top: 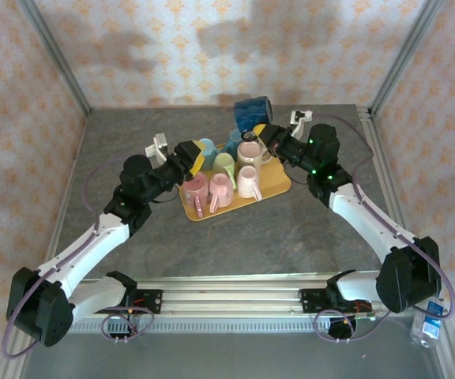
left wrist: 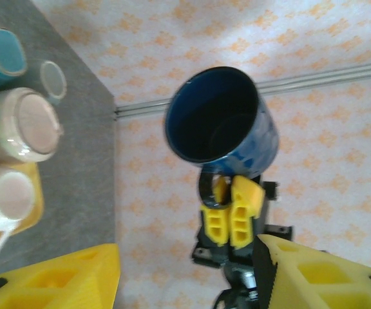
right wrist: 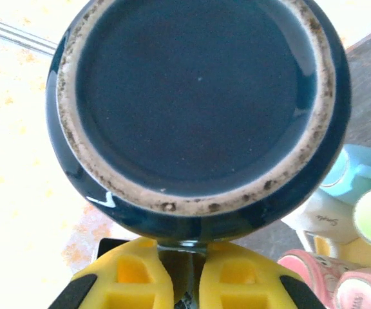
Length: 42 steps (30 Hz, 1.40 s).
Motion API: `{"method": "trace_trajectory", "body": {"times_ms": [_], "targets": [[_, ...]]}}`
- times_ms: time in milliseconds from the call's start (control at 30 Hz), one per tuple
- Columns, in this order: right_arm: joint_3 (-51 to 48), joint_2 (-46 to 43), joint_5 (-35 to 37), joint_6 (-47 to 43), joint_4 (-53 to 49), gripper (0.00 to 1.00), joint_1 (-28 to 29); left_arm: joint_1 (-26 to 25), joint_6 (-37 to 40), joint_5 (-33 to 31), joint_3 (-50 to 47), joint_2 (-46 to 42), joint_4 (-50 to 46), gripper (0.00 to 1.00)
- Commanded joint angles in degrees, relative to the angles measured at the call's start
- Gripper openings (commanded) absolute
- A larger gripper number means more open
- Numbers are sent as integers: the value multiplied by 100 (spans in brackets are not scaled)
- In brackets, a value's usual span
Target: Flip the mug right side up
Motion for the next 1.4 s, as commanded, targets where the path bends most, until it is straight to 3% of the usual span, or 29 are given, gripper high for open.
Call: {"method": "trace_trajectory", "body": {"times_ms": [0, 233, 400, 1367], "targets": [[377, -95, 111, 157, 1088, 0, 174, -133, -450, -118, 289, 200, 613, 57], [501, 17, 119, 174, 1216, 0, 431, -498, -772, -123, 457, 670, 1124, 57], [502, 69, 132, 284, 1410, 0, 522, -680, -909, -377, 483, 740, 1375, 53], [447, 303, 1, 929, 2089, 0, 854, -832, -1353, -850, 384, 1222, 2589, 41]]}}
